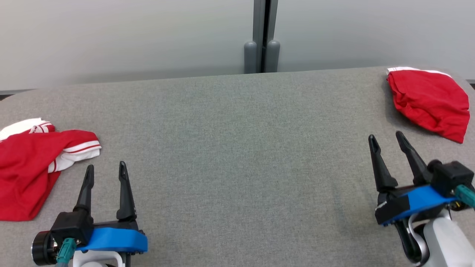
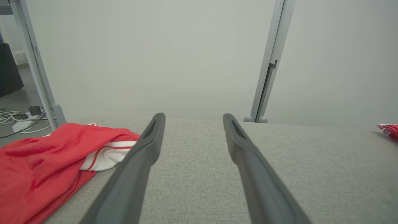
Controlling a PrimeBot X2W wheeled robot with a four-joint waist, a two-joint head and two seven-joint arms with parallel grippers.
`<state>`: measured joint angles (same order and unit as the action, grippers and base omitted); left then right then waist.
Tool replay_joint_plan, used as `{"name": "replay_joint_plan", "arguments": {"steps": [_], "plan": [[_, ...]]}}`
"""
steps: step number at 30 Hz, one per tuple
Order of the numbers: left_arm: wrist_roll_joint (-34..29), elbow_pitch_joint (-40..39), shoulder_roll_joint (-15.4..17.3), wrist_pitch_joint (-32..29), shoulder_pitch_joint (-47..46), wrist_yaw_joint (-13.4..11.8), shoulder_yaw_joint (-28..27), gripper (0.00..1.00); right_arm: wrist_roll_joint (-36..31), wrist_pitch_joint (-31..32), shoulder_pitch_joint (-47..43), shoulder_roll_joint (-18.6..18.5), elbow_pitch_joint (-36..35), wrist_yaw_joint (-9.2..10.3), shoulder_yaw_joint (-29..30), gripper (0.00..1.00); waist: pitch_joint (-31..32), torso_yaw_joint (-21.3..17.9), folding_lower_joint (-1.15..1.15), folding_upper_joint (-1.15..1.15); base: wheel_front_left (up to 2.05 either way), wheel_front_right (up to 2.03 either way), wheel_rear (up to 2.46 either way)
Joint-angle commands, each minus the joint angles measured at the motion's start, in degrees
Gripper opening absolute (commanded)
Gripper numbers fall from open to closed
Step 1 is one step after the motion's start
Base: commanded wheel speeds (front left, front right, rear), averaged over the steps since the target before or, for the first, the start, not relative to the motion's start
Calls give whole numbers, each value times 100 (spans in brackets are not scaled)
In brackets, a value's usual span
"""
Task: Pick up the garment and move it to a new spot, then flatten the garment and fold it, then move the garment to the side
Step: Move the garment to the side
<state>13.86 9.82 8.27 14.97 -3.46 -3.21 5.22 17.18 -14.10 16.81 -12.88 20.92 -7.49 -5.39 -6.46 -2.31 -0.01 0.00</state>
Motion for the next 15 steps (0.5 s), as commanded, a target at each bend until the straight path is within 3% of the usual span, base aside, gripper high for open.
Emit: {"name": "replay_joint_plan", "arguments": {"steps": [1,15], "plan": [[26,27,-19,21,63,0,15,100,-64,76,-251,94,-185,-1,124,100,56,-2,1,0,0,0,0],[74,82,16,5,166,-18,74,100,-577,602,-1348,762,-1388,-1,767,100,209,104,1,0,0,0,0]]}}
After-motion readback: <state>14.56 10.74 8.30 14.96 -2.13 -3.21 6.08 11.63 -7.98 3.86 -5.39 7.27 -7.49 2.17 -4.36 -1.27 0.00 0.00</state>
